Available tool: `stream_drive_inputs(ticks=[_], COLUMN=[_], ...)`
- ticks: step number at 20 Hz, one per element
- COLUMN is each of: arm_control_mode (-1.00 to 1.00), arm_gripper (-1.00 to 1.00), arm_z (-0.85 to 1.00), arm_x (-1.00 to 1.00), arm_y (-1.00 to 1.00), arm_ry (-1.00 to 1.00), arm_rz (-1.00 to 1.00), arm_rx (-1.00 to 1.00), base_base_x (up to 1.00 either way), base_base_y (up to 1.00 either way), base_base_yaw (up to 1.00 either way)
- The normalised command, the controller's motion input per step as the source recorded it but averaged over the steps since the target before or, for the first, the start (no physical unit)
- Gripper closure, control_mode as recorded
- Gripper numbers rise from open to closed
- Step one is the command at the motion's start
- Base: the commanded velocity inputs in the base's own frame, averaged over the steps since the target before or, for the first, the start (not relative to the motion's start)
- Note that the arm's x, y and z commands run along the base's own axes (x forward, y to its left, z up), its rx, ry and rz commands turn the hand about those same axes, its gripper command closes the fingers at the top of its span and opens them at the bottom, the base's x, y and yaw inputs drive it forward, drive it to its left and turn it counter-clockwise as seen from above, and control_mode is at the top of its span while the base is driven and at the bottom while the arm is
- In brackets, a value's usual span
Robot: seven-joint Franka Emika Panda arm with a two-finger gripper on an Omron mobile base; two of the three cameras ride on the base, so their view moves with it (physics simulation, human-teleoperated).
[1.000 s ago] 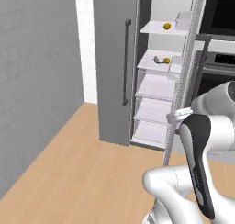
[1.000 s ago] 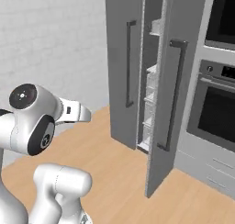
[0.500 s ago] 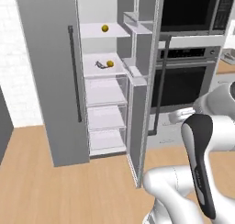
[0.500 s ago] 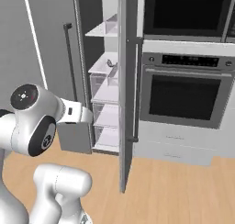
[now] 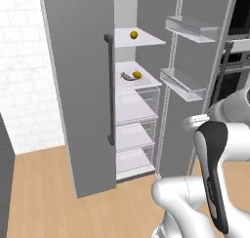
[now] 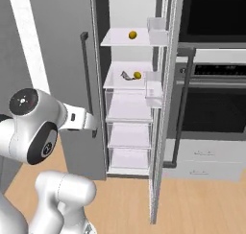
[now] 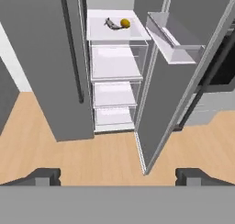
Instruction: Place one lemon and one fish in each tupperware on the nearby counter, to pack two identical lunches.
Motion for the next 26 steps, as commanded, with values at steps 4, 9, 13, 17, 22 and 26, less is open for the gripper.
stream_drive_inputs(ticks=[4,9,13,17,22,26], arm_control_mode=[1.00,1.00,1.00,1.00,1.00,1.00], arm_gripper=[-1.00,-1.00,-1.00,-1.00,-1.00,-1.00], arm_z=[0.00,0.00,0.00,0.00,0.00,0.00], arm_x=[0.00,0.00,0.00,0.00,0.00,0.00], arm_y=[0.00,0.00,0.00,0.00,0.00,0.00], arm_ry=[0.00,0.00,0.00,0.00,0.00,0.00], arm_rz=[0.00,0.00,0.00,0.00,0.00,0.00], arm_rx=[0.00,0.00,0.00,0.00,0.00,0.00], base_base_x=[1.00,0.98,0.91,0.59,0.47,0.81], base_base_y=[0.50,-0.07,-0.19,-0.69,-0.24,0.02], base_base_yaw=[-0.12,0.05,0.14,0.23,0.13,0.01])
